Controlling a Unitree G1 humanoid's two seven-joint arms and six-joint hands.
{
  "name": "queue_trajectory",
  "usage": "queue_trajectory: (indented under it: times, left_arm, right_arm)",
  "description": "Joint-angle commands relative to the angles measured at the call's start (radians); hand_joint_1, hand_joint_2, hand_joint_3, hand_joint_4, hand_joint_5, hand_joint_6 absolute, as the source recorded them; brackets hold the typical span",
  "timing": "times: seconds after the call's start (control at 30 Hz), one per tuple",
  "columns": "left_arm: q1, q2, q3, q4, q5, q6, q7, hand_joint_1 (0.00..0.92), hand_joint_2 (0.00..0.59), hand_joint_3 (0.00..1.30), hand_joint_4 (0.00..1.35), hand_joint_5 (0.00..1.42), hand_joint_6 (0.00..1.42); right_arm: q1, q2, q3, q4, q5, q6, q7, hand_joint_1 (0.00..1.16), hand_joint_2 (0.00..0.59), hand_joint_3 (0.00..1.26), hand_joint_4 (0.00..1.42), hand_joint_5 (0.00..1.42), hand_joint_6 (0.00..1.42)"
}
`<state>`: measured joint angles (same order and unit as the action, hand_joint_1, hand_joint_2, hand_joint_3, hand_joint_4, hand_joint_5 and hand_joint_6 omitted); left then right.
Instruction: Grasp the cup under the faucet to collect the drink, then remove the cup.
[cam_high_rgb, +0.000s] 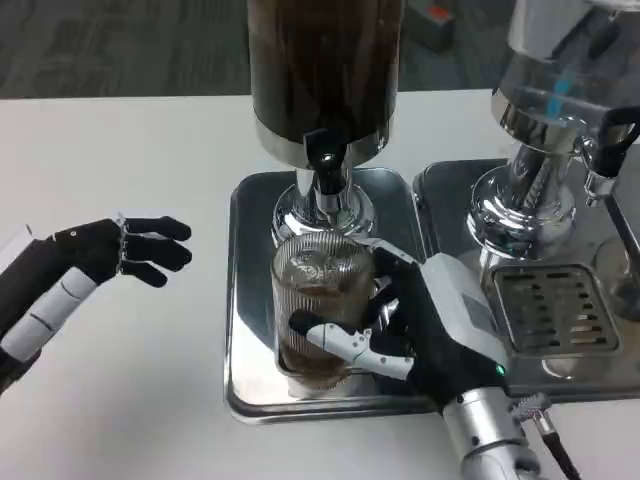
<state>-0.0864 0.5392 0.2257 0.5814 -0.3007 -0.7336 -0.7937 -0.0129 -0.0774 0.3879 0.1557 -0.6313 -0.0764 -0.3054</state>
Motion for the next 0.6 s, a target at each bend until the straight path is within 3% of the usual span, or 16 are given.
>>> queue_trajectory:
  times: [0.03,0.6]
  left_arm:
    - [0.013,0.007,0.003,-0.008,0.015,0.002,0.009,0.0,0.139,0.41,0.44,0.41,0.5]
    - [-0.007,0.0,-0.011,0.007,0.019,0.005,0.001,0.0,0.139,0.4,0.43,0.41,0.5]
  right_arm:
    - [0.017,0.014,0.006,0.012,-0.007,-0.048,-0.072,0.41,0.166,0.4,0.57,0.78,1.03]
    - [0.074,0.008,-0.018,-0.032,-0.008,-0.118,-0.176,0.4,0.161,0.46,0.62,0.84,1.14]
